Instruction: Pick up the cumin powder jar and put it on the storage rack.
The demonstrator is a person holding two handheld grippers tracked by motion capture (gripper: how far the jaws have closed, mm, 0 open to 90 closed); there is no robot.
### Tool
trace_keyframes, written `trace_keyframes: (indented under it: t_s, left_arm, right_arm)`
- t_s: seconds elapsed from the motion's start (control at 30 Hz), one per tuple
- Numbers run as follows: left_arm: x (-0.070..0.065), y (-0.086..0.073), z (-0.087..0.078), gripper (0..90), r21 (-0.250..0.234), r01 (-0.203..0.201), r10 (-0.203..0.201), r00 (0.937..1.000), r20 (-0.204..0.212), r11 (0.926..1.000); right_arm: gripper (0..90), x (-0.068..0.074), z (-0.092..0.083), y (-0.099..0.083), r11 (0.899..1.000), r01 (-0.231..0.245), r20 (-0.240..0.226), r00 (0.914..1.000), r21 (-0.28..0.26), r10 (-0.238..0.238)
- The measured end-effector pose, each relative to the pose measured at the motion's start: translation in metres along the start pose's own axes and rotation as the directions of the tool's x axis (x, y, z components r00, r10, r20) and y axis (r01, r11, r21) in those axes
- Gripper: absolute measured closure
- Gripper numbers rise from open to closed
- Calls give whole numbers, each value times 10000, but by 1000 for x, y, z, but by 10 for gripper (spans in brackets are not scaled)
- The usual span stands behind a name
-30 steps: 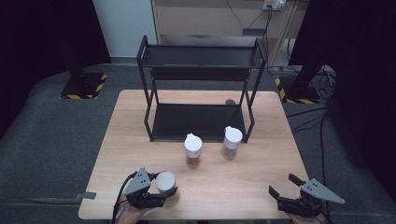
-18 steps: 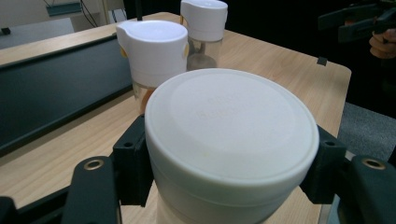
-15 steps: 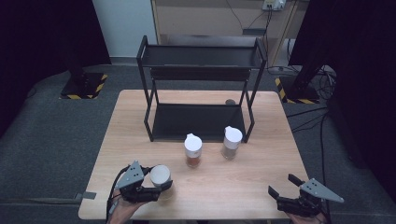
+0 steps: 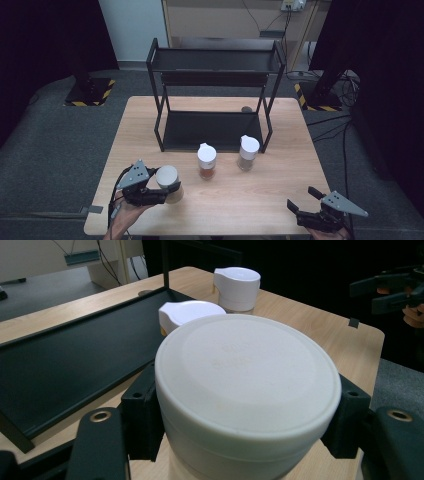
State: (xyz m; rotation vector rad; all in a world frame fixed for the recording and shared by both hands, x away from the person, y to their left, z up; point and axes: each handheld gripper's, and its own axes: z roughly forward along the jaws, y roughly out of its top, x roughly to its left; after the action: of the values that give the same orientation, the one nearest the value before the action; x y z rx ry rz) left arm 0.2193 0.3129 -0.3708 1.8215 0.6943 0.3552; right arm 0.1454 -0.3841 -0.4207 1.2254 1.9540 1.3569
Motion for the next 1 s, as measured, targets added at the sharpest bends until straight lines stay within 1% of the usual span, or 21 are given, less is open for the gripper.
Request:
trace_keyframes:
  t_s: [0.13, 0.27, 0.5, 0.7, 1.0]
  left_arm:
    - [5, 5, 0, 325, -96, 14, -15, 9999, -111, 10000]
    - [9, 12, 2, 325, -26, -19, 19, 9997, -261, 10000]
    - [16, 23, 9, 325, 69, -110, 114, 9979, -641, 9999]
    - [22, 29, 16, 325, -70, -46, 39, 9955, -942, 10000]
    - [29, 45, 35, 326, -207, 10, -38, 9907, -1360, 9998]
  right_arm:
    - [65, 0, 0, 0, 10000, 2, -7, 10000, 10, -2]
    - [64, 0, 0, 0, 10000, 11, -6, 10000, 15, -11]
    - [64, 0, 1, 0, 10000, 19, -11, 10000, 39, -19]
    - [64, 0, 1, 0, 10000, 28, 2, 10000, 34, -28]
    - [64, -1, 0, 0, 10000, 35, -5, 10000, 14, -35]
